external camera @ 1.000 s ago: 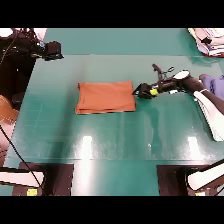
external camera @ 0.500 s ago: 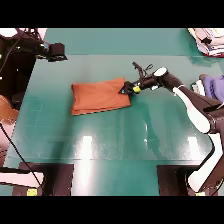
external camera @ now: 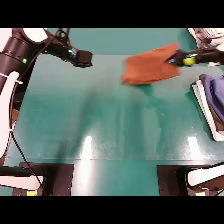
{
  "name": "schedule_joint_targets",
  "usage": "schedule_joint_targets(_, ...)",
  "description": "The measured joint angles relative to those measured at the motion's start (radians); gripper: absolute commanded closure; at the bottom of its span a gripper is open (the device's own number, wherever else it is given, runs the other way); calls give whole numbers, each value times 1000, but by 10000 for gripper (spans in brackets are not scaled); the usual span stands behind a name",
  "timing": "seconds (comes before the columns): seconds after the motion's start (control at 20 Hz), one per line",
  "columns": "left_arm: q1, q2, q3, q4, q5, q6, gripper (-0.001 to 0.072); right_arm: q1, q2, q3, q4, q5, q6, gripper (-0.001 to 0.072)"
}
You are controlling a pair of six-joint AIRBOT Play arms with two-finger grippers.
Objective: Fold the shirts.
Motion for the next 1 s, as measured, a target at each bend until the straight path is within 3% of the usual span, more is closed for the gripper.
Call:
schedule_joint_targets(0.4,-116,0,0,0,55,0,683,-415,68,22,-32,-32,3,698)
schedule_joint_targets(0.75,-134,0,0,0,69,0,682,-513,73,122,26,-69,5,698)
schedule_joint_targets(1.0,-135,0,0,0,81,0,683,-531,101,269,42,24,4,698)
